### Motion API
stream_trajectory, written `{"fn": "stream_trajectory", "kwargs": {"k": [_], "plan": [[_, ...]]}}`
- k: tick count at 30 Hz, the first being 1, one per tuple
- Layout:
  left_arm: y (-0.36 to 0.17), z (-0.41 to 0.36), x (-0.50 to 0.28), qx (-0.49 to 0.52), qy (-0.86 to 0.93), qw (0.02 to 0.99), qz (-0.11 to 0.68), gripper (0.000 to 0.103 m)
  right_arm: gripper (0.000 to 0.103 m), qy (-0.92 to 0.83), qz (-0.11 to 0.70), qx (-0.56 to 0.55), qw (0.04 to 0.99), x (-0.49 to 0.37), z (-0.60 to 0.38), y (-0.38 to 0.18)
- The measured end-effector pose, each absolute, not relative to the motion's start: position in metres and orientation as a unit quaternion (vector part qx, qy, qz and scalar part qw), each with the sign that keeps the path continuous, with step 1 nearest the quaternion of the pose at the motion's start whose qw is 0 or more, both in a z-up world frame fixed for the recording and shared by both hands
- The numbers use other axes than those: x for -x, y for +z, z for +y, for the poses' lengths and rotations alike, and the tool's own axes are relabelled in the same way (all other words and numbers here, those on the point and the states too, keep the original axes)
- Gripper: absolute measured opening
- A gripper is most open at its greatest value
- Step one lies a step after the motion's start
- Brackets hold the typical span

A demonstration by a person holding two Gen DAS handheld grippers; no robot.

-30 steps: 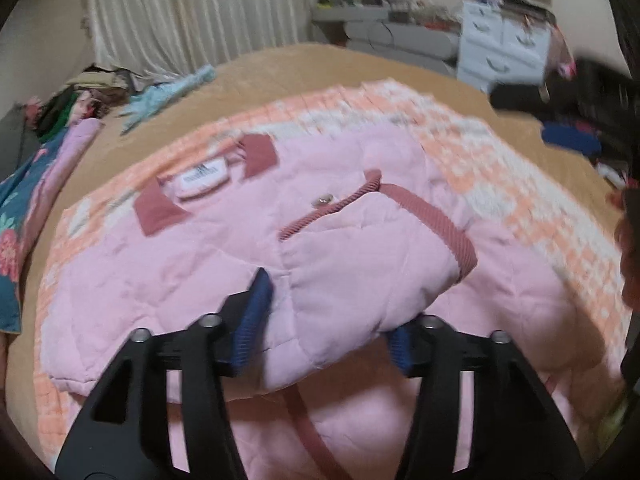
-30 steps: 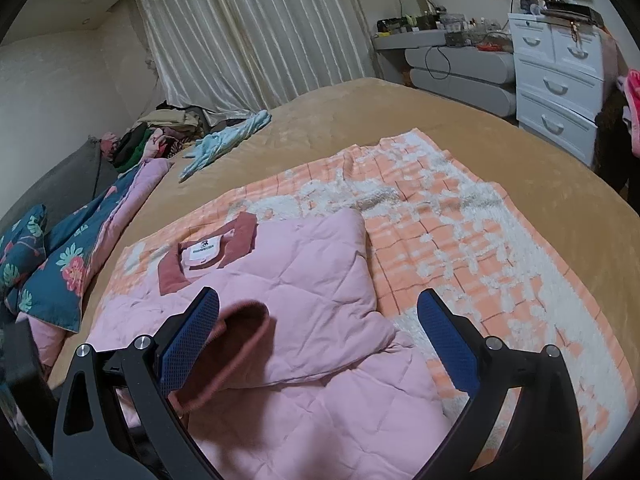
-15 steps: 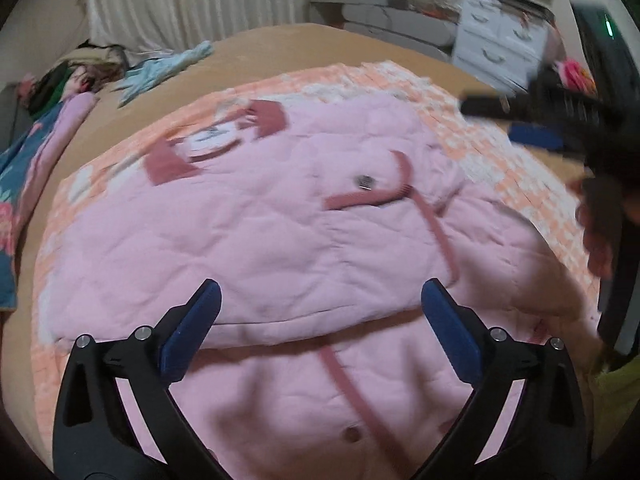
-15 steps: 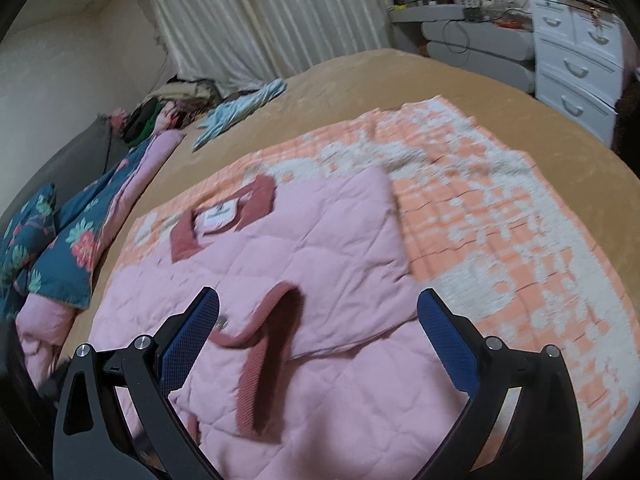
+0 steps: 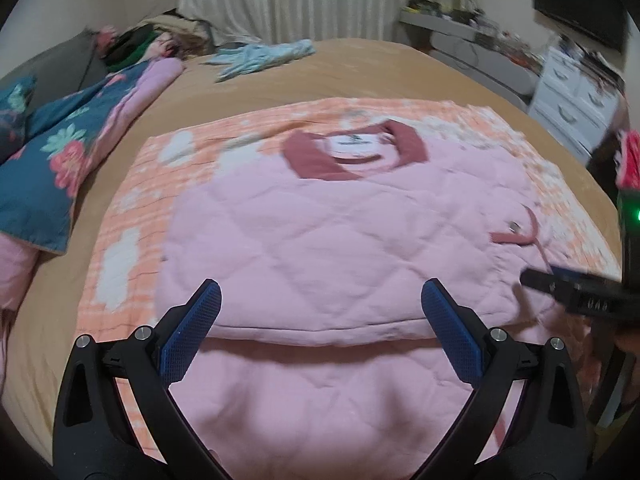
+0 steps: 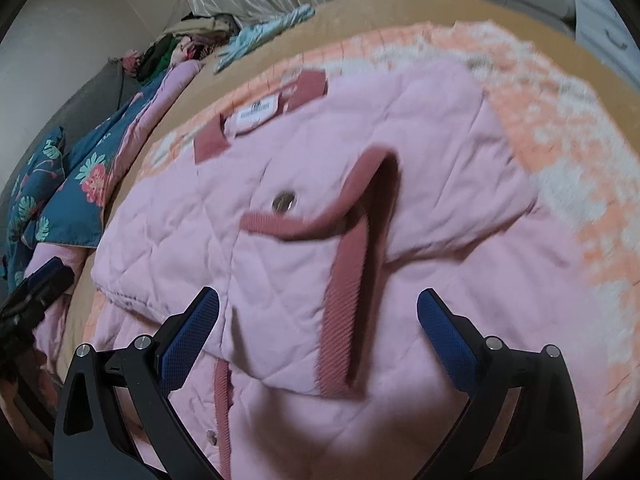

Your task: Fold large clothes

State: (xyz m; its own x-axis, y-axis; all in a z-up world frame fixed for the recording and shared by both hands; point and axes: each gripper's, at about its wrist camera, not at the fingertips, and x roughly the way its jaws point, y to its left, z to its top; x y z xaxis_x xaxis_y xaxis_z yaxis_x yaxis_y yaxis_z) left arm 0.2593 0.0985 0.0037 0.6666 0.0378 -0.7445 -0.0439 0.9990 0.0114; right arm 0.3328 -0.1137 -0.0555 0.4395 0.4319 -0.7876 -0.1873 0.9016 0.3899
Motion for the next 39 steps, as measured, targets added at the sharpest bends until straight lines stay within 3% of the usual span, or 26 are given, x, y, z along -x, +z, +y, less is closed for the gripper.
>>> {"fn": "stream_trajectory", "kwargs": {"k": [8,10,11,13,16,21,24,39], "plan": [[-0.002,0.162,-0.253,0.09,0.079,0.909,0.398,0.094,0.095,0.184,0.508,-0.15,0.828,-0.33,-0.112,-0.071],[-0.004,0.171,-0.251,0.105,0.085,0.908,0.397,0.094,0.063,0.197,0.506,-0.156,0.825,-0.33,-0.113,-0.072],[-0.006,0.174,-0.251,0.111,0.089,0.907,0.397,0.094,0.056,0.201,0.504,-0.155,0.826,-0.33,-0.112,-0.071],[-0.009,0.18,-0.252,0.12,0.094,0.906,0.396,0.094,0.031,0.211,0.486,-0.131,0.838,-0.326,-0.108,-0.062],[-0.009,0.185,-0.253,0.127,0.094,0.906,0.393,0.094,0.022,0.22,0.419,-0.024,0.88,-0.316,-0.087,-0.028],[-0.011,0.189,-0.262,0.132,0.091,0.907,0.39,0.094,0.019,0.247,0.29,0.076,0.922,-0.307,-0.067,0.027],[-0.012,0.189,-0.273,0.134,0.089,0.906,0.392,0.094,0.019,0.246,0.261,0.08,0.93,-0.323,-0.07,0.04],[-0.026,0.143,-0.326,0.118,0.045,0.902,0.413,0.094,0.02,0.208,0.361,0.026,0.909,-0.391,-0.091,-0.03]]}}
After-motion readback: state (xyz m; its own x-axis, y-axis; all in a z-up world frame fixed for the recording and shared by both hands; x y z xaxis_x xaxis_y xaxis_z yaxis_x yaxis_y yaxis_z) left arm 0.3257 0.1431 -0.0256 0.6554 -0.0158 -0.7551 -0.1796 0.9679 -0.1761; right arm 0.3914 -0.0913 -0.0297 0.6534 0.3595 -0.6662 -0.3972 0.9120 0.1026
